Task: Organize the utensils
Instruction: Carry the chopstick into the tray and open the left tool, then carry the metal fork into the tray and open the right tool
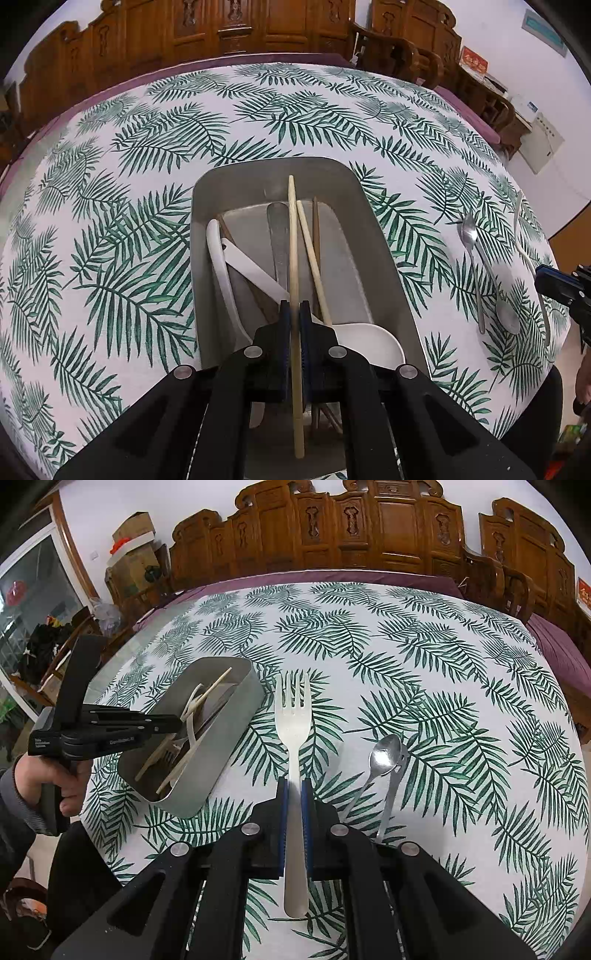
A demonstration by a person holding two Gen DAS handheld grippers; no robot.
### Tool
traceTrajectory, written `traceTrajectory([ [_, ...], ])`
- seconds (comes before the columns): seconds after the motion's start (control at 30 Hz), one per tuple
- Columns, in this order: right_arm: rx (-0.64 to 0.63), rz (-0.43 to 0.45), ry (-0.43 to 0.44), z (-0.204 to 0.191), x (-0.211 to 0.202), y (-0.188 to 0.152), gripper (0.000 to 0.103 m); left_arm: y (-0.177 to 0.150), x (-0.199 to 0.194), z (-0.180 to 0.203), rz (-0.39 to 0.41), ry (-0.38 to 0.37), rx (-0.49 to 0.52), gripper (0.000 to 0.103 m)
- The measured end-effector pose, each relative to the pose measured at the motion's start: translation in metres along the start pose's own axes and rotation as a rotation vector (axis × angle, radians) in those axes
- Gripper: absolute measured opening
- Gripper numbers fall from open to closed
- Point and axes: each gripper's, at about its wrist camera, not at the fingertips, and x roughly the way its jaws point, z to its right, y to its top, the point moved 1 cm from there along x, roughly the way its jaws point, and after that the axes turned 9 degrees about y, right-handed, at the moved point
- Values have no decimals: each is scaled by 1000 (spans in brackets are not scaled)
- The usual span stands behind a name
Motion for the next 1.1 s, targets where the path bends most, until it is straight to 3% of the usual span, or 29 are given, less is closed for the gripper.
traceTrajectory([
  [0.77,-110,-17,83,-81,37,42,9,-33,-83,-37,138,-23,-78,4],
  [1.1,-86,-34,138,-108,70,69,9,-45,-100,-64,162,-2,-117,6],
])
